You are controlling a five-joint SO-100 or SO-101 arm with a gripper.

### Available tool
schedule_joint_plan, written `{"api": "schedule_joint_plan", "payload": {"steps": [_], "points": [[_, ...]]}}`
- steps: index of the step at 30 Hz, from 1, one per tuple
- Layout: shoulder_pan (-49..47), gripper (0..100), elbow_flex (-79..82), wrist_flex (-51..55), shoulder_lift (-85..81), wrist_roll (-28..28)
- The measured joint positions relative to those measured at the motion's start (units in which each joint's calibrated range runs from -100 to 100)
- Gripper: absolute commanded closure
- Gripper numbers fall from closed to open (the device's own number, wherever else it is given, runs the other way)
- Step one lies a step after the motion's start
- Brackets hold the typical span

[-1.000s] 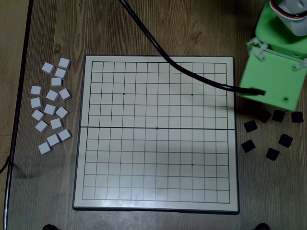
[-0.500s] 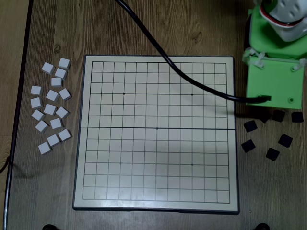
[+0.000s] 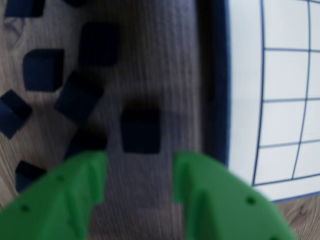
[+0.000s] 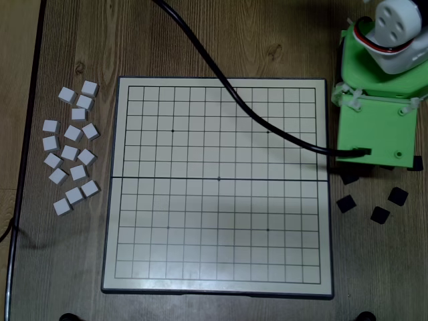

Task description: Grasp a Black stone and put it on the board on position (0,0).

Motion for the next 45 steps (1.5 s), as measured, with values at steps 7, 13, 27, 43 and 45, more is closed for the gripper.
{"api": "schedule_joint_plan", "payload": {"steps": [7,13,27,43,45], "points": [[-0.86,89,3.93,-3.17,0.00,-0.54],[-1.83,89,4.20,-3.89,0.00,-0.78],[-2.48,88,4.20,-4.76,0.00,-0.73],[-2.16,88,6.53,-7.70,1.28,-0.73],[-2.05,88,6.88,-8.09,1.28,-0.73]]}}
